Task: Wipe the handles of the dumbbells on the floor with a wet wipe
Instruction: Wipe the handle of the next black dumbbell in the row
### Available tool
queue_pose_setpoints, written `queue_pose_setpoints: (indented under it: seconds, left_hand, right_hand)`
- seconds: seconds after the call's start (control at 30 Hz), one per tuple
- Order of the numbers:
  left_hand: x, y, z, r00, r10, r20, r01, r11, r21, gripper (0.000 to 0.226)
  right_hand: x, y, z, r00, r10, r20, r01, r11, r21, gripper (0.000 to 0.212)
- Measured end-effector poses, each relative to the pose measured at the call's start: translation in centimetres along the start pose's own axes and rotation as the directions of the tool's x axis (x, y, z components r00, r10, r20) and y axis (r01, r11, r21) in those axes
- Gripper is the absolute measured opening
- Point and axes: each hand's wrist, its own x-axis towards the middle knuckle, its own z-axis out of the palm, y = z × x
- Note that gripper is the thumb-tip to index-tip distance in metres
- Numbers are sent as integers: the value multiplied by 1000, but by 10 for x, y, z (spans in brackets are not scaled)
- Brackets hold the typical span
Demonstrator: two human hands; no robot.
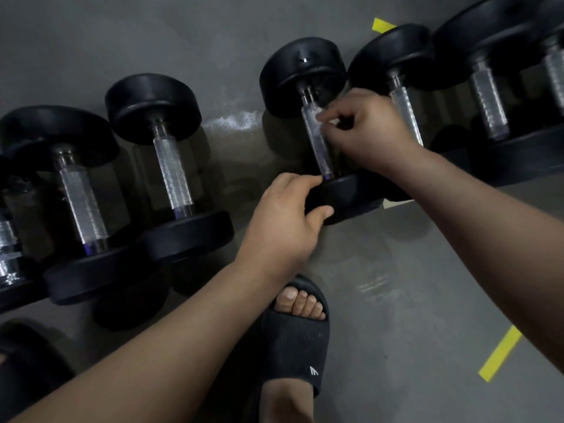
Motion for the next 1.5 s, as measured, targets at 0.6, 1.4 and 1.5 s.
queue_pose_setpoints:
  seconds: [0.6, 1.4, 1.5]
  left_hand:
    - [10, 12, 9, 998, -64, -13, 63, 997, -45, 43]
    - [13, 8, 16, 1000, 18, 2, -18, 1000, -13, 40]
    - [13, 7, 17, 1000, 27, -7, -27, 1000, -16, 41]
  right_hand:
    - [17, 2, -5, 1000, -21, 20, 22, 997, -75, 23]
    - [11, -2, -16, 984, -155, 93, 169, 969, -181, 20]
    - [23, -6, -10, 986, -160, 55, 169, 959, -229, 24]
